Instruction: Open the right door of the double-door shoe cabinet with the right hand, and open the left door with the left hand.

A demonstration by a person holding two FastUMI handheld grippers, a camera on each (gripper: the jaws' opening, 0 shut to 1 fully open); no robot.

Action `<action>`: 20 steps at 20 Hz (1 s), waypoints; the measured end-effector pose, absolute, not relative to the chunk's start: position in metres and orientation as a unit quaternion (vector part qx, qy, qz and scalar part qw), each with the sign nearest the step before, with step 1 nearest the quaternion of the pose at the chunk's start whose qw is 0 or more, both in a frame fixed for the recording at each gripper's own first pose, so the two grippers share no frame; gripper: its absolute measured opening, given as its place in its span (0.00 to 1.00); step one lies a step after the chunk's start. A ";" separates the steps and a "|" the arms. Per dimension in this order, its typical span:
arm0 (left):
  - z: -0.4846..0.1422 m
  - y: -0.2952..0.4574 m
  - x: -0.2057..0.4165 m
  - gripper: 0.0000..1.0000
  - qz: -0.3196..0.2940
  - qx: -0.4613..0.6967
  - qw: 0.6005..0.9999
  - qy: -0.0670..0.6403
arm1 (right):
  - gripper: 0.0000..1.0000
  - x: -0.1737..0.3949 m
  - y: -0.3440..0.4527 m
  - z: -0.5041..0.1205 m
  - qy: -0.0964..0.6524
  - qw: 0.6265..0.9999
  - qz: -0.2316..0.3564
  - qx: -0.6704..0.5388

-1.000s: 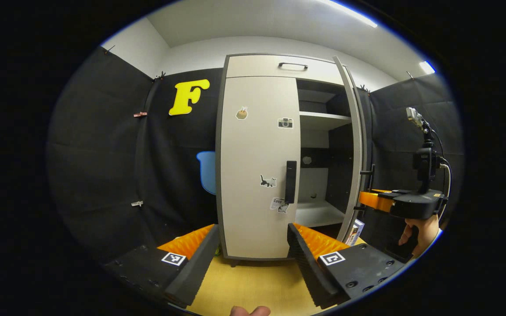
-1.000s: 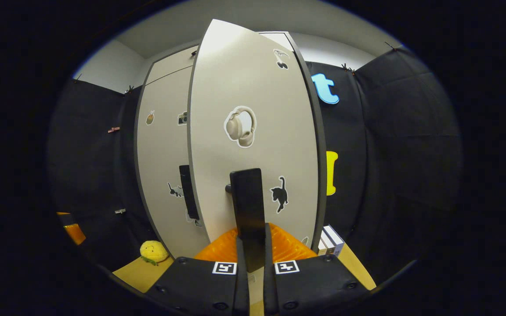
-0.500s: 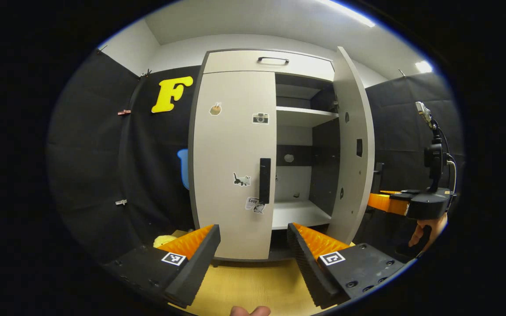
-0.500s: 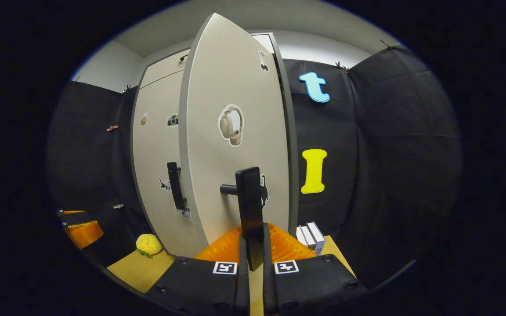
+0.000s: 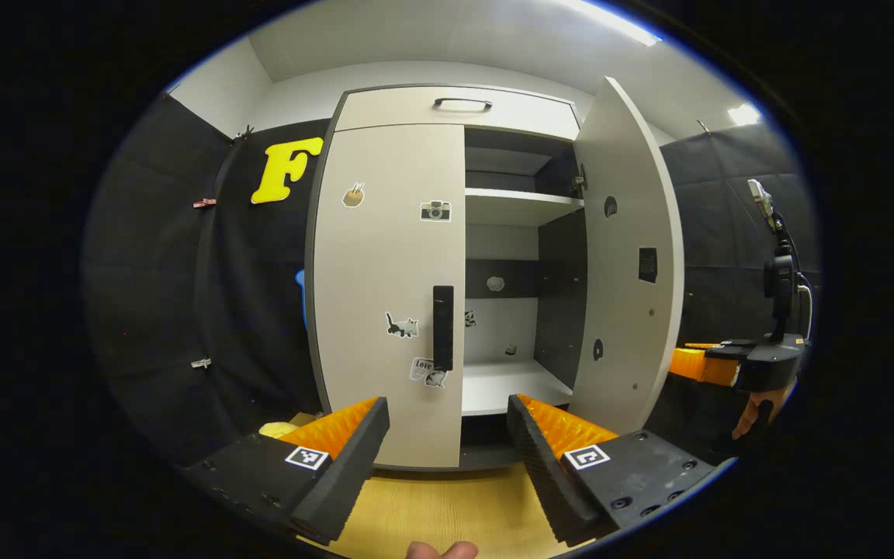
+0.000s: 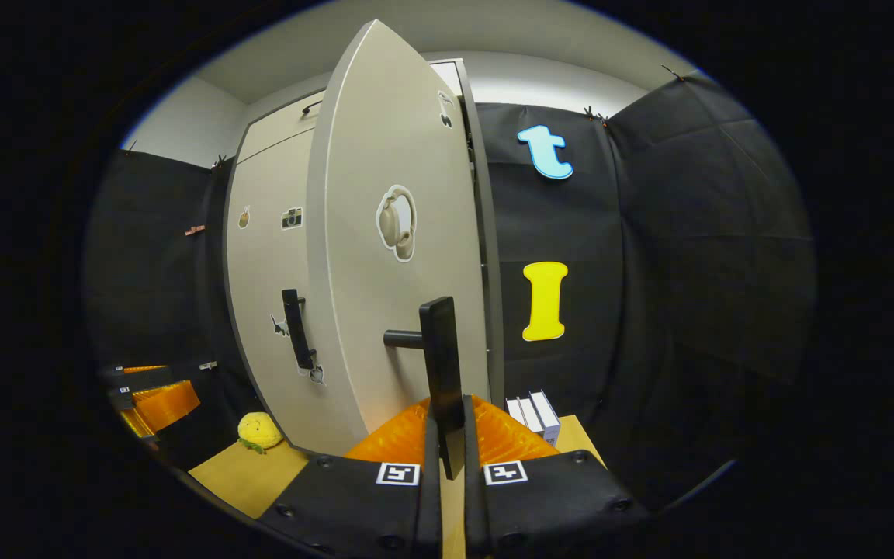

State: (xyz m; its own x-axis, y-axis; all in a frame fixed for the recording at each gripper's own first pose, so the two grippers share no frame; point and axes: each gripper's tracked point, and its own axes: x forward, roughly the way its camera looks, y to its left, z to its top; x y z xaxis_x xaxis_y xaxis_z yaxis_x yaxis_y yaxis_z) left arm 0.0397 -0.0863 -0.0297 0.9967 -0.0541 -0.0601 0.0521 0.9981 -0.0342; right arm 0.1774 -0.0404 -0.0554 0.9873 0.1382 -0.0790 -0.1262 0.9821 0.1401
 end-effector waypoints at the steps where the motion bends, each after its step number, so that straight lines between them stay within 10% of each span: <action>1: -0.029 -0.089 0.041 0.95 -0.026 -0.016 0.999 0.030 | 0.15 0.177 -0.045 -0.055 0.044 0.994 0.064 0.071; 9: -0.023 -0.112 0.055 0.94 -0.031 -0.011 0.999 0.024 | 0.05 0.180 -0.078 -0.049 0.031 0.995 0.053 0.077; 20: -0.014 -0.123 0.071 0.94 -0.028 -0.004 0.999 0.020 | 0.19 0.161 -0.091 -0.042 0.014 0.998 0.027 0.053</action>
